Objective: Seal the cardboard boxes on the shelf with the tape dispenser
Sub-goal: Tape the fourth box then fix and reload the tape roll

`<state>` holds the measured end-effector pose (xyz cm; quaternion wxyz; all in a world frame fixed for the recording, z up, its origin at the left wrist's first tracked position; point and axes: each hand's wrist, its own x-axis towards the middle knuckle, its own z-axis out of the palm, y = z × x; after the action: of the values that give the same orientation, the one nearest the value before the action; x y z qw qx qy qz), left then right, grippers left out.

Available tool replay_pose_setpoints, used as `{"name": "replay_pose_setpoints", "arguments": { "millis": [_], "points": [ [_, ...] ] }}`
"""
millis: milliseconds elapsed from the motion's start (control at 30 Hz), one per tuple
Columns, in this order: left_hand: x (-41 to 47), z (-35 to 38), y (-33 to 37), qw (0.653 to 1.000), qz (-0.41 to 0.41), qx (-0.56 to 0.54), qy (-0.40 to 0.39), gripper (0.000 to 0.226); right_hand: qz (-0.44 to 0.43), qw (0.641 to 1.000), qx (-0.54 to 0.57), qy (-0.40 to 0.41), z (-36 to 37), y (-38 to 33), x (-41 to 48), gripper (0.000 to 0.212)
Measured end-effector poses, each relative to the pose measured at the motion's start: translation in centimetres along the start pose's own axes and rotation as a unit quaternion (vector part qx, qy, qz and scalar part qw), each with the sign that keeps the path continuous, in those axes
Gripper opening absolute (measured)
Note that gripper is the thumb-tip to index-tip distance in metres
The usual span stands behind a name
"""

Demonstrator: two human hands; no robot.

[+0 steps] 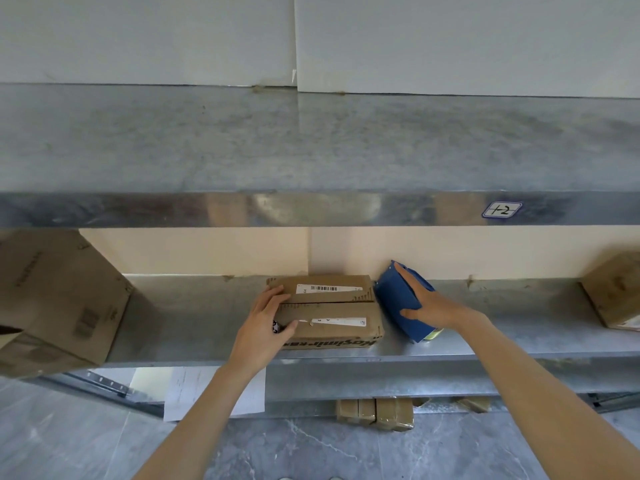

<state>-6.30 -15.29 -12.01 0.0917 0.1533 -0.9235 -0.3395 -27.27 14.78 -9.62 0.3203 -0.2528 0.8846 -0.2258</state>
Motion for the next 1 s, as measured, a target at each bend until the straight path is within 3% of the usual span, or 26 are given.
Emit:
{"name": "replay_pose_setpoints", "arguments": {
  "millis": [700,867,1000],
  "points": [
    [0.1,-0.2,-0.2,1.000,0.010,0.012,-0.013,0.052,0.013,0.994,0.105,0.036,1.2,-0.7,-0.4,0.098],
    [0.1,-0.1,-0.6,1.000,0.010,0.006,-0.012,0.052,0.023,0.993,0.045,0.104,2.1,-1.4,-1.2,0.097],
    [0.0,0.2,-0.9,1.000,0.027,-0.002,0.007,0.051,0.017,0.991,0.008,0.136,2.6,-1.8,-1.7,0.084]
  ]
}}
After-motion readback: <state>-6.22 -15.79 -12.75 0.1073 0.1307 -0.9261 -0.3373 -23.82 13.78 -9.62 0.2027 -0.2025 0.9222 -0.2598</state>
